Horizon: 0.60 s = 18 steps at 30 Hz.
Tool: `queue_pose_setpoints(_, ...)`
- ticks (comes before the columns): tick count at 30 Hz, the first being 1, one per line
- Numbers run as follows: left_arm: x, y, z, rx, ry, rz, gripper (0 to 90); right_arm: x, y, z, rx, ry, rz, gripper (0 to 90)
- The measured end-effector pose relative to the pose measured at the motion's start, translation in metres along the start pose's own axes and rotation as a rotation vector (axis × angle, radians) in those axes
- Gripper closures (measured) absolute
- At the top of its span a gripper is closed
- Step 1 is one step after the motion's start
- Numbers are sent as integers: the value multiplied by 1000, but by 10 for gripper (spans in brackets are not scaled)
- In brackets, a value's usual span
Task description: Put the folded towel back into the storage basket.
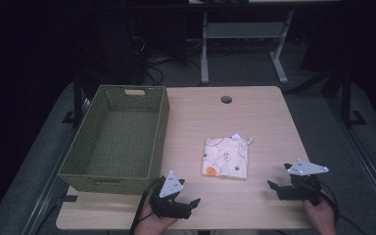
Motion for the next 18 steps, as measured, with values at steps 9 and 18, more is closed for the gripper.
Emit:
queue_pose_setpoints(9,4,-6,0,-10,9,2,226,3,-1,0,16,-3,-3,137)
queue_pose_setpoints(18,24,-30,-3,20,28,51,233,1,0,-2,28,-11,-15,137)
Point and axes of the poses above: each handheld gripper's, and its own axes: x roughly forward along the jaws, y roughly out of its underside, z roughly to its left, the point moved 1 cm from there along x, roughly forward along the jaws, and after that the axes turned 1 degree about -z, right-handed, at the moved point
